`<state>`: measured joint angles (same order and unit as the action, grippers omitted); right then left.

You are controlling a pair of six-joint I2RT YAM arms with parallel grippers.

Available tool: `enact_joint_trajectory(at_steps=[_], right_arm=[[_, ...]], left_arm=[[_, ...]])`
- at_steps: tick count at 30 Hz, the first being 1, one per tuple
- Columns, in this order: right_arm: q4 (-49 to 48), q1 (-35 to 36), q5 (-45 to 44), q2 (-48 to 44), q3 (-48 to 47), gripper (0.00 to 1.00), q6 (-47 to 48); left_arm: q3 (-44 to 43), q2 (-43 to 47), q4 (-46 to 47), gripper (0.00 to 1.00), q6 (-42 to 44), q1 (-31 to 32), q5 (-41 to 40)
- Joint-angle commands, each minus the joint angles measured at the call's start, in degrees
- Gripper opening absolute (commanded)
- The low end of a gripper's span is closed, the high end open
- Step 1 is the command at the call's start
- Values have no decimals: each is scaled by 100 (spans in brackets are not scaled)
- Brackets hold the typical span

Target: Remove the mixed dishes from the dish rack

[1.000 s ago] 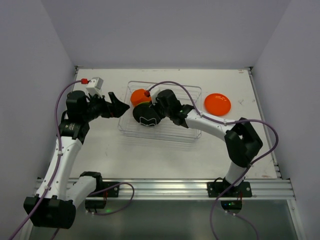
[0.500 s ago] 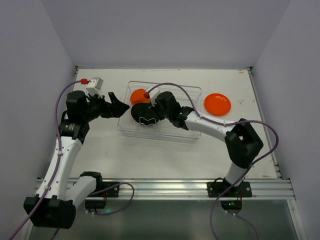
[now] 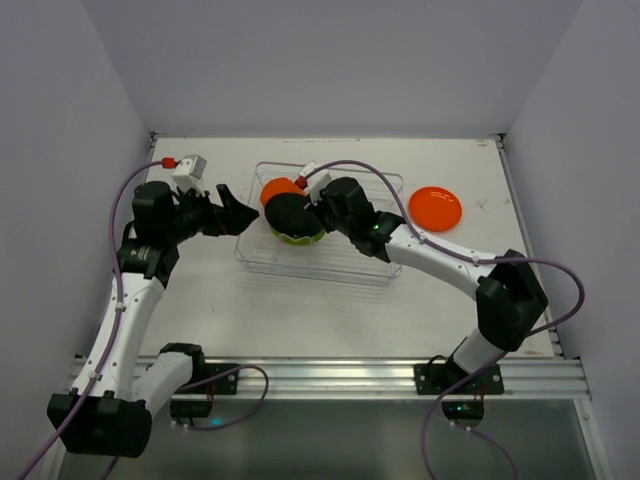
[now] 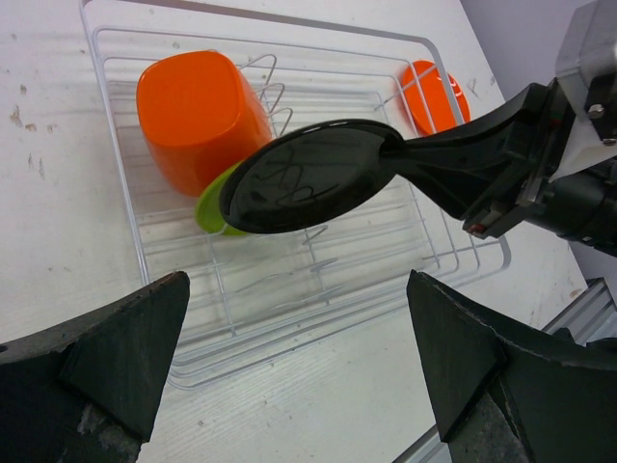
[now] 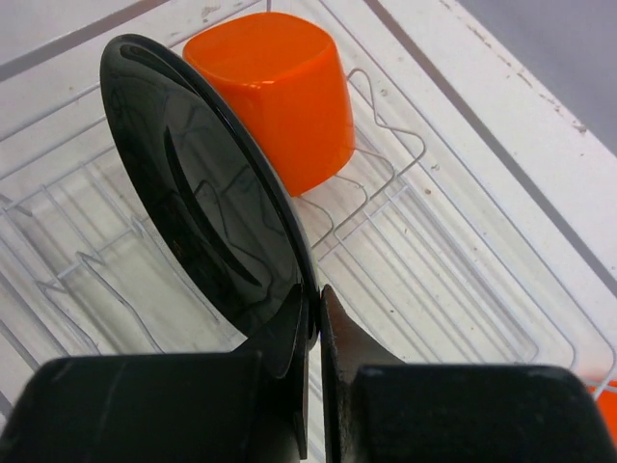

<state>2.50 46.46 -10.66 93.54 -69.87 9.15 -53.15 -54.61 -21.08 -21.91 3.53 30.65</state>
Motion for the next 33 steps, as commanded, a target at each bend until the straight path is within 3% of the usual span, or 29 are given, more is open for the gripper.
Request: enact_joint_trajectory(at_steps=[1, 7, 16, 24, 33], right_arm=[[-285, 13, -226, -415, -141, 0, 184], [-277, -49, -420, -582, -229, 0, 202], [4, -927, 458, -1293, -89, 0, -869], [232, -2473, 1750, -2067, 201, 0, -2215], [295, -4090, 3138, -1998, 544, 0, -3524]], left_arm=[[-187, 21, 43, 100, 38, 43, -7], [-196, 20, 43, 100, 29, 43, -7], [-179, 38, 43, 100, 29, 43, 20], [-161, 47, 51, 100, 20, 43, 46], [-91, 56, 78, 100, 11, 43, 63]])
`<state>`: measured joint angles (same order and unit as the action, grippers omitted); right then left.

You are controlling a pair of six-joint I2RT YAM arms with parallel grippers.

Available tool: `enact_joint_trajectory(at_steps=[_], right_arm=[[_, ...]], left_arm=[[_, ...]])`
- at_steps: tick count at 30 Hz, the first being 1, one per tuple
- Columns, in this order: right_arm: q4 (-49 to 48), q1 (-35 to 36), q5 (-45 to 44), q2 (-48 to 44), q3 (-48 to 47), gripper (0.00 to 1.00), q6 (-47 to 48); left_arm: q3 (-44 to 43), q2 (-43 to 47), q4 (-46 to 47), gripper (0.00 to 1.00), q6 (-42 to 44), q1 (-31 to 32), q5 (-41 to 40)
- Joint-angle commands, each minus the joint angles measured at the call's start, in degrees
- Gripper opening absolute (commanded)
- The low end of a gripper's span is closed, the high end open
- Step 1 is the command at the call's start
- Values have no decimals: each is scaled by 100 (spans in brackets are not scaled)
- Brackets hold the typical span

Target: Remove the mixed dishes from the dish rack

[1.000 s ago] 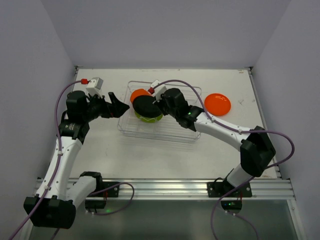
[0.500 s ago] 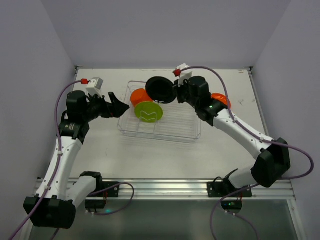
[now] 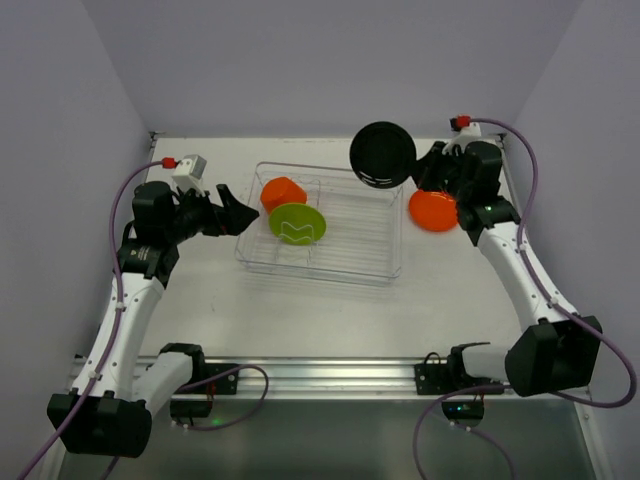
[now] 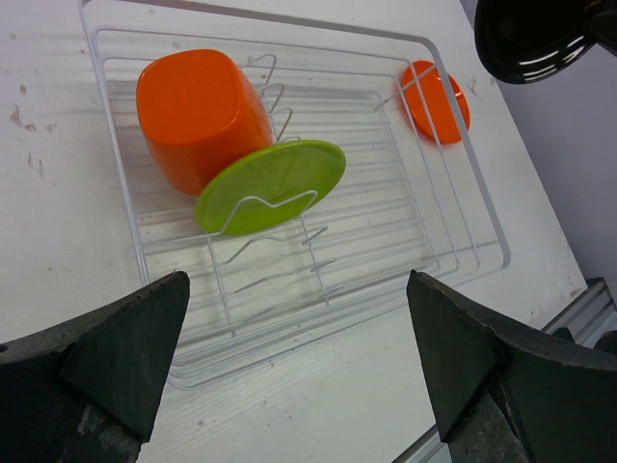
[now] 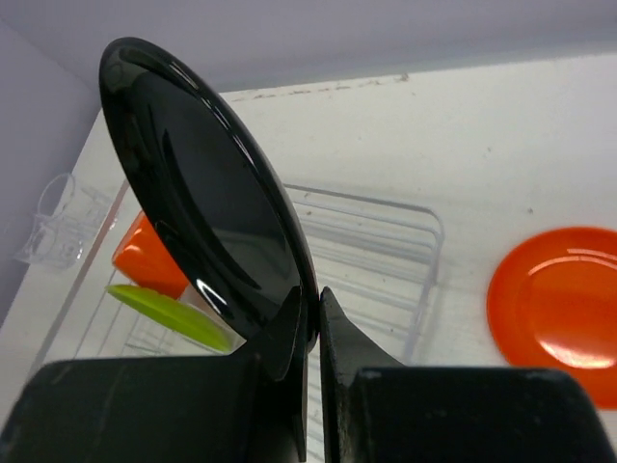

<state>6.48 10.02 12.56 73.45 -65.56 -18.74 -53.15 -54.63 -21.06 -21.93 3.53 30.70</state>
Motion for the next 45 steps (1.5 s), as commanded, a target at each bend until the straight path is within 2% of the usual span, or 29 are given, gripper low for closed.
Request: enact_joint_trajectory(at_steps=[1, 4, 6, 8, 14, 18, 24, 32, 45], right_arm=[[-216, -614, 993, 29, 322, 0, -1023], [-708, -1649, 1722, 64, 797, 0, -1673], [-1111, -1985, 2082, 117, 1027, 0, -1965], [-1237, -2353, 2189, 239, 1256, 0, -2256], [-1272, -2873, 2032, 661, 1511, 0, -2687], [-1202, -3041, 1979, 1152, 1502, 0, -2871], [-1097, -3173, 1636, 1417, 1476, 0, -2960], [-1008, -3173, 1689, 2155, 1221, 0, -2995], [-973, -3173, 1495, 2621, 1098, 0, -3021]], left_arm=[[-99, 58, 76, 100, 14, 43, 68], [-82, 58, 84, 100, 31, 43, 68], [-82, 49, 76, 100, 31, 43, 77], [-82, 14, 84, 100, 31, 43, 94], [-82, -21, 102, 100, 49, 43, 94], [-91, -30, 102, 100, 58, 43, 112], [-91, -30, 111, 100, 66, 43, 121], [-56, -39, 155, 100, 31, 43, 147], [-12, -48, 207, 100, 14, 43, 191]])
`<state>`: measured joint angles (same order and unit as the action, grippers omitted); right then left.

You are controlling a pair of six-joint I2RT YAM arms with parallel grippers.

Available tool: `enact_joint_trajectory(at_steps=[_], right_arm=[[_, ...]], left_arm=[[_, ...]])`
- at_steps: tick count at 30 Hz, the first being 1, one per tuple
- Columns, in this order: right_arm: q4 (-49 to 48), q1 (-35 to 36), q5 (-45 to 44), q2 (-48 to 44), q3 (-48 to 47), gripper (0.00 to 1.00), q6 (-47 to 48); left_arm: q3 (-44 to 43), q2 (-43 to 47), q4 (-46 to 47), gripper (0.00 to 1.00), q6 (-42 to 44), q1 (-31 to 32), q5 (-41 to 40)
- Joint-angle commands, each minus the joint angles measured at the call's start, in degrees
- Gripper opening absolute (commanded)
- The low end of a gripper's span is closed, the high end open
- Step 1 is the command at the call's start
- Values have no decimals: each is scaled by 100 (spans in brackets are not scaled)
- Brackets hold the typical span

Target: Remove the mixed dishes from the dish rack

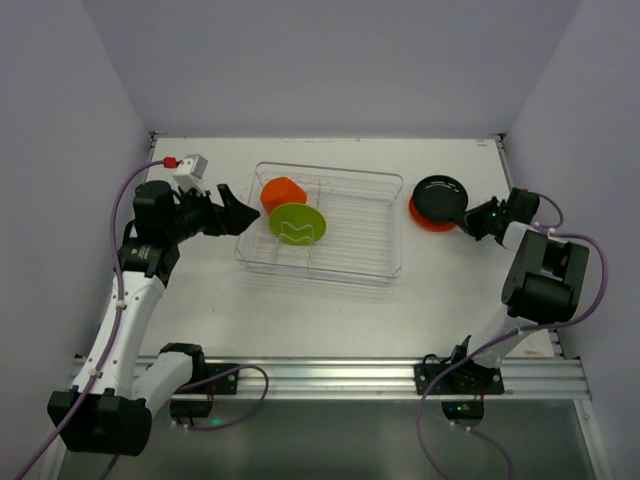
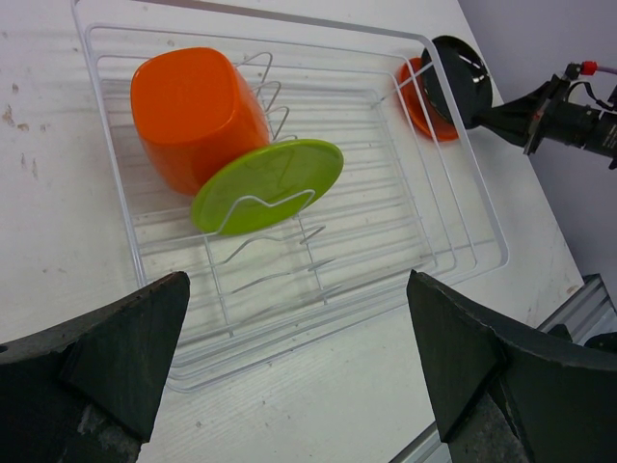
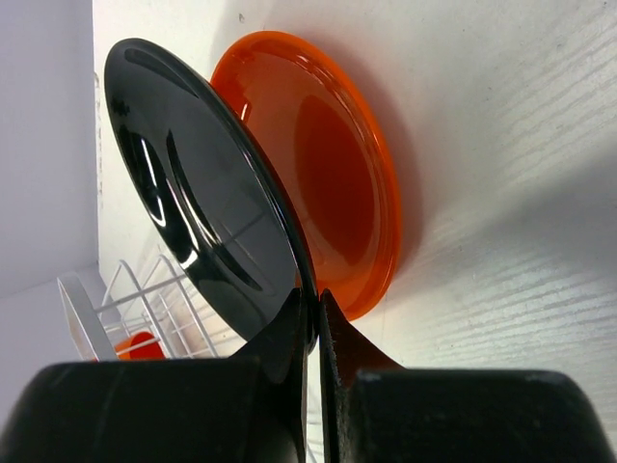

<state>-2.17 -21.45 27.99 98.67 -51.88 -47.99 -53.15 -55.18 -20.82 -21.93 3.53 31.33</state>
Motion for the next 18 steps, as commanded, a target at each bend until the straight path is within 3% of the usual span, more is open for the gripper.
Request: enact_joint_trajectory(at_steps=[1, 18], right_arm=[[-99, -26, -48, 126, -279, 0, -106], [630, -17, -162, 477, -815, 0, -35]], left_arm=[[-12, 7, 175, 100, 14, 43, 136], [-3, 86, 175, 100, -4, 43, 154]])
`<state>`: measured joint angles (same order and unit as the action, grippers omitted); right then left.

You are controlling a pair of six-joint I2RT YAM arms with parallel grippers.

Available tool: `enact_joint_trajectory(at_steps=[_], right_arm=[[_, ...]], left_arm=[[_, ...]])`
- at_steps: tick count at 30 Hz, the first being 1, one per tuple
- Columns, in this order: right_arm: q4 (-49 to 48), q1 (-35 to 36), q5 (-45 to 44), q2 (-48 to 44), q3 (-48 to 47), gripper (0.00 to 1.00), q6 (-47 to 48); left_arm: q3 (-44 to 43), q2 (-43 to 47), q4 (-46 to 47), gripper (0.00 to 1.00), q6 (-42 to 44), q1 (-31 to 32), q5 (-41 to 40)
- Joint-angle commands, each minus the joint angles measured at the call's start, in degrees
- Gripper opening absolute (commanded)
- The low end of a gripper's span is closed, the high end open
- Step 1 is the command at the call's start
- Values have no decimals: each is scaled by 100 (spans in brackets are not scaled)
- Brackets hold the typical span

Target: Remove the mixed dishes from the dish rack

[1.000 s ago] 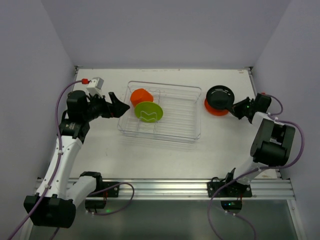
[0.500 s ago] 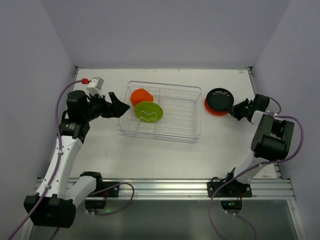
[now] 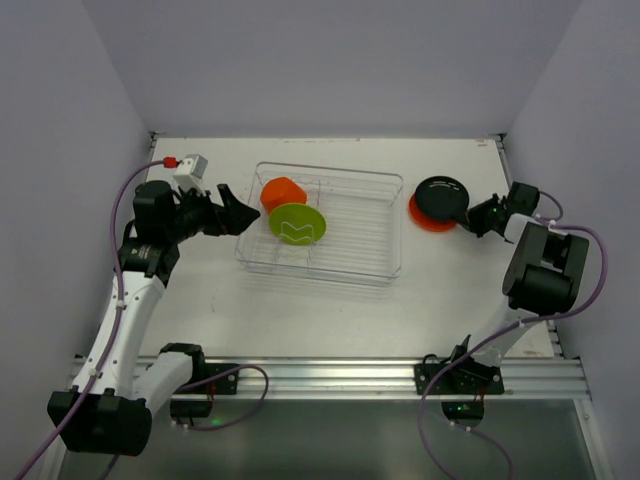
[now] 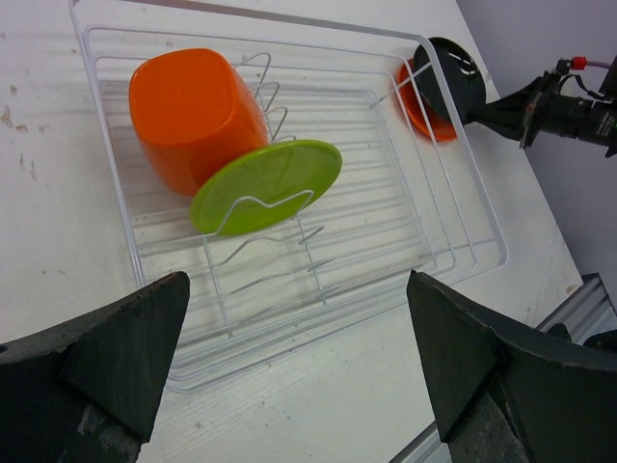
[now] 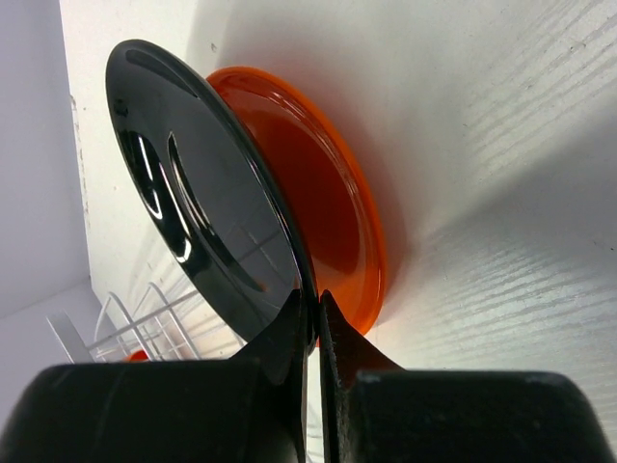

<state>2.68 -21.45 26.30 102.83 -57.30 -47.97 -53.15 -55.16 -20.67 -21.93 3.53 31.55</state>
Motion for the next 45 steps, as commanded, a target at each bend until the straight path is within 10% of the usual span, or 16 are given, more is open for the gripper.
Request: enact_joint_trajectory(at_steps=[1, 45], right_arm=[[180, -17, 15, 80, -299, 0, -37], [962, 1, 595, 256, -590, 36, 437]], left_arm=[[-3, 84, 159, 100, -4, 43, 132], [-3, 102, 168, 100, -13, 43, 141]])
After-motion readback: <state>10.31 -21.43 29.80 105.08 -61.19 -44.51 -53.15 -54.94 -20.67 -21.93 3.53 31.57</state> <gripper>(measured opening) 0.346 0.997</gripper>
